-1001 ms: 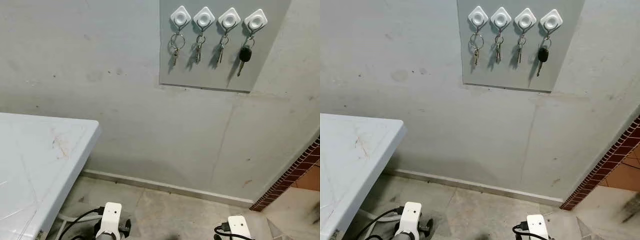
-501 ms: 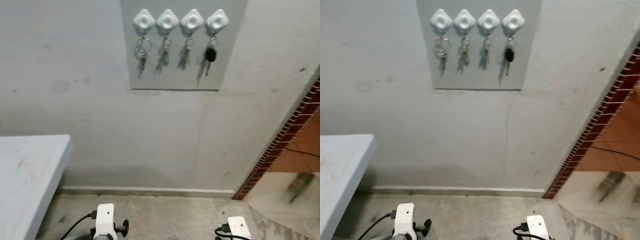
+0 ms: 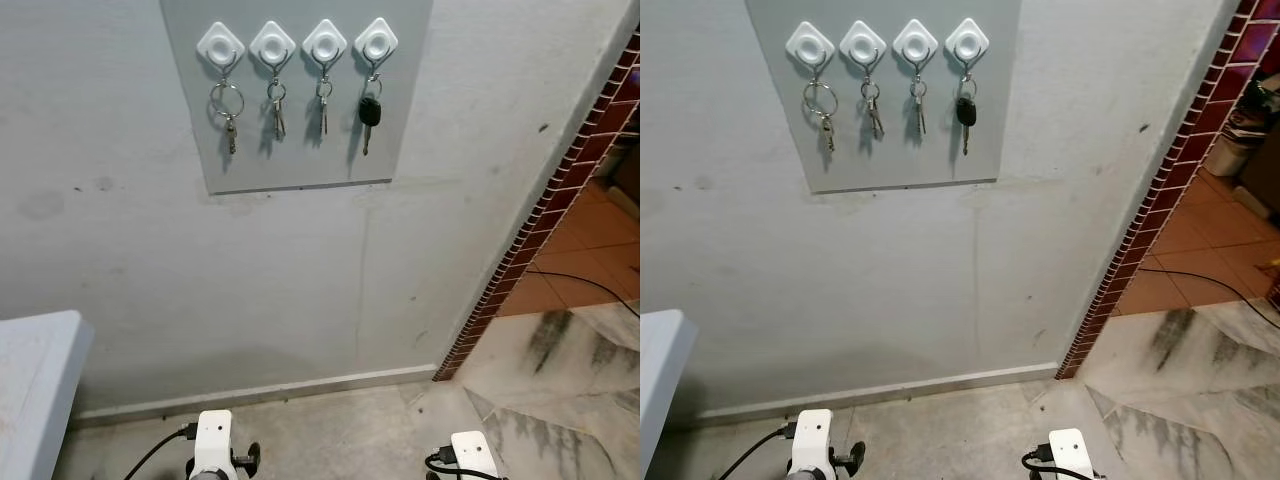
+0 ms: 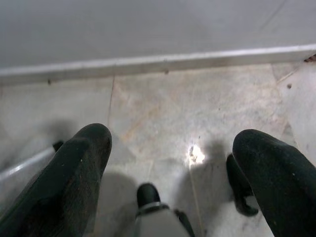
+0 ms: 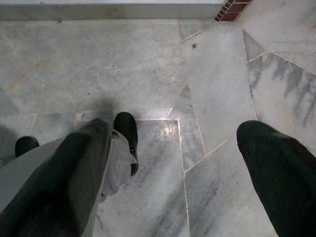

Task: Hang keys on a hook

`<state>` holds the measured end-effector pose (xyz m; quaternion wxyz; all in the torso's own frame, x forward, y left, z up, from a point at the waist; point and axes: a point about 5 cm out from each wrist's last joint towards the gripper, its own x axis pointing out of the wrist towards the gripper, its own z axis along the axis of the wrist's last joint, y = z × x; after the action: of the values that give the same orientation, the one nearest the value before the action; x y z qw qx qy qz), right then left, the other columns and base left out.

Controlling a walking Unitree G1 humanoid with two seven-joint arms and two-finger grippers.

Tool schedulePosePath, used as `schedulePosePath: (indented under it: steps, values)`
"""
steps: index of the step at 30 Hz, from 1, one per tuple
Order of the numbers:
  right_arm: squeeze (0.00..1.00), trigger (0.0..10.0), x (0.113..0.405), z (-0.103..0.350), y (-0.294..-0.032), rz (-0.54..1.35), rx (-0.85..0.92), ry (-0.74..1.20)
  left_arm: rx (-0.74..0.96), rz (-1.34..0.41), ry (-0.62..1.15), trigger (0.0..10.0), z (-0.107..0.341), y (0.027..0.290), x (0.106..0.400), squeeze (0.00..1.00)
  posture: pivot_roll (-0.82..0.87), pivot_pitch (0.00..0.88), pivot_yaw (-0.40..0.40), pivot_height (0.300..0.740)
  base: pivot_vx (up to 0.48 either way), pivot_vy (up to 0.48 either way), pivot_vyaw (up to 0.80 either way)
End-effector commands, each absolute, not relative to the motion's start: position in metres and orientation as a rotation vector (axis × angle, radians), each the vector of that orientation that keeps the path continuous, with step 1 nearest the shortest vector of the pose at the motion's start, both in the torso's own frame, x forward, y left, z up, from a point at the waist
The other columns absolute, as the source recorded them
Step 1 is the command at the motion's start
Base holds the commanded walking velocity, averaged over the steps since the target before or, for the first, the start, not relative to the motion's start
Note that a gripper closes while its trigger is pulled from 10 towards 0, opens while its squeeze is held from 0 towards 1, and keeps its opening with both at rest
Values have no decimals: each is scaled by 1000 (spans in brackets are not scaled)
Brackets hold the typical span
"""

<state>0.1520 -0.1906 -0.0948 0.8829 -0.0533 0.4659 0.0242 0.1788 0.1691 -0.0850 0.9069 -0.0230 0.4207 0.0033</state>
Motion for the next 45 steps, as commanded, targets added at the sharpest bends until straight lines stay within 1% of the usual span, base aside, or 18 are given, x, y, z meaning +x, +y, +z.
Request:
schedulePosePath:
  steps: [1,8,16,45]
  values:
    - [0,10000,154,-94,-190,49,-110,970,-28,4,877,10000,-85,172,178,0,-56,0,27,740,0,0,-781]
    - [0,10000,154,-94,-190,46,-108,969,-9,-6,879,10000,-85,173,178,0,-61,0,29,740,0,0,-781]
    - [0,10000,154,-94,-192,52,-121,973,-1,-29,882,10000,-86,168,178,0,-61,0,23,740,0,0,-781]
    - [0,10000,154,-94,-190,66,-127,973,17,-38,879,10000,-85,169,180,0,-63,0,22,740,0,-351,-781]
